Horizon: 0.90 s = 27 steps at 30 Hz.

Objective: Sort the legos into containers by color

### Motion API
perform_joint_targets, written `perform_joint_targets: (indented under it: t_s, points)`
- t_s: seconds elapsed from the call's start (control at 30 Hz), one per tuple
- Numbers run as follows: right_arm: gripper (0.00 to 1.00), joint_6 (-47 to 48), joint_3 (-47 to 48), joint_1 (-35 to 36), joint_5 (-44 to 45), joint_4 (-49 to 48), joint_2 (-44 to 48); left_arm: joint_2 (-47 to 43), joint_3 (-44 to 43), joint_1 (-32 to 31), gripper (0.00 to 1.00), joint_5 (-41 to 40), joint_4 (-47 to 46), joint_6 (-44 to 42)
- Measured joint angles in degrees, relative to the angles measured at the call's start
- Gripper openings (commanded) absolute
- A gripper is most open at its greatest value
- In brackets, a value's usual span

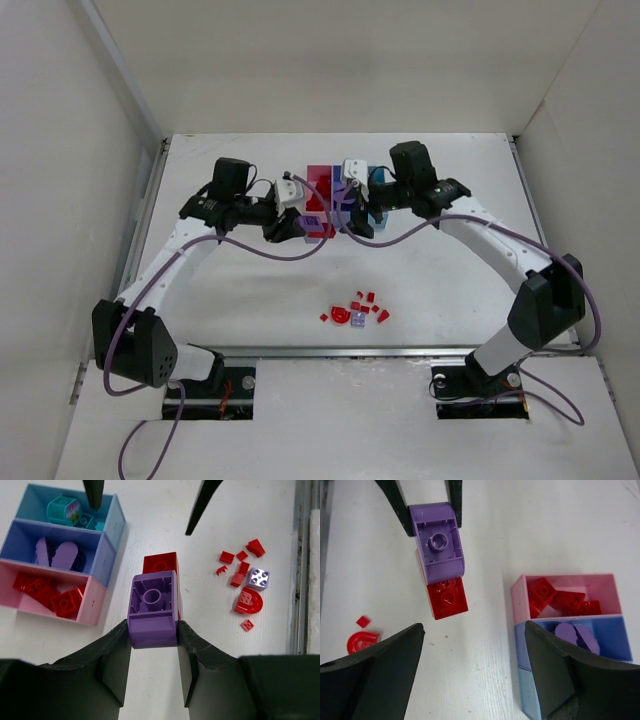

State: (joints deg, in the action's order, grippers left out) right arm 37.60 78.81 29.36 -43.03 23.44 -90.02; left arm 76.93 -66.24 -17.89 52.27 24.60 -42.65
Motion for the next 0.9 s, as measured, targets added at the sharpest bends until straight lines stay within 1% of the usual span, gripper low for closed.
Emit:
perform_joint_targets:
  t_s: [0.13, 0.2, 0.3, 0.37, 0.53, 0.8, 0.87, 0.9]
  points:
    - [0.86, 5.49, 0.24, 0.5, -3.8, 2.67, -2.58, 0.76, -1.53, -0.42, 0.0, 3.76, 5.46, -7.04]
    - [0.86, 6.8, 0.24, 0.74, -5.49, 3.48, -3.93, 1.03, -1.77, -0.79, 0.0, 4.96, 7.04, -8.92]
    - [0.82, 7.96, 0.81, 1.18, -7.67, 4.55, -5.25, 1.05, -1.95, -1.31, 0.0, 5.7, 8.83, -10.21]
    - [0.79, 8.44, 1.9, 1.73, -8.81, 5.14, -5.81, 1.05, -2.08, -1.53, 0.0, 6.19, 9.29, -10.38]
    - [0.79, 9.18, 5.03, 3.32, -11.98, 6.95, -7.58, 1.05, -2.16, -1.6, 0.0, 6.19, 9.05, -9.16]
    - [0.79, 9.38, 5.16, 3.34, -13.81, 11.43, -7.96, 1.05, -2.16, -1.6, 0.0, 4.83, 6.23, -7.04]
    - [0.74, 9.46, 5.16, 3.34, -14.05, 12.63, -8.04, 1.05, -2.16, -1.6, 0.0, 4.31, 5.31, -6.23]
    - [0.7, 9.55, 5.16, 3.34, -14.16, 12.98, -8.17, 1.03, -2.16, -1.6, 0.0, 4.15, 4.83, -5.86]
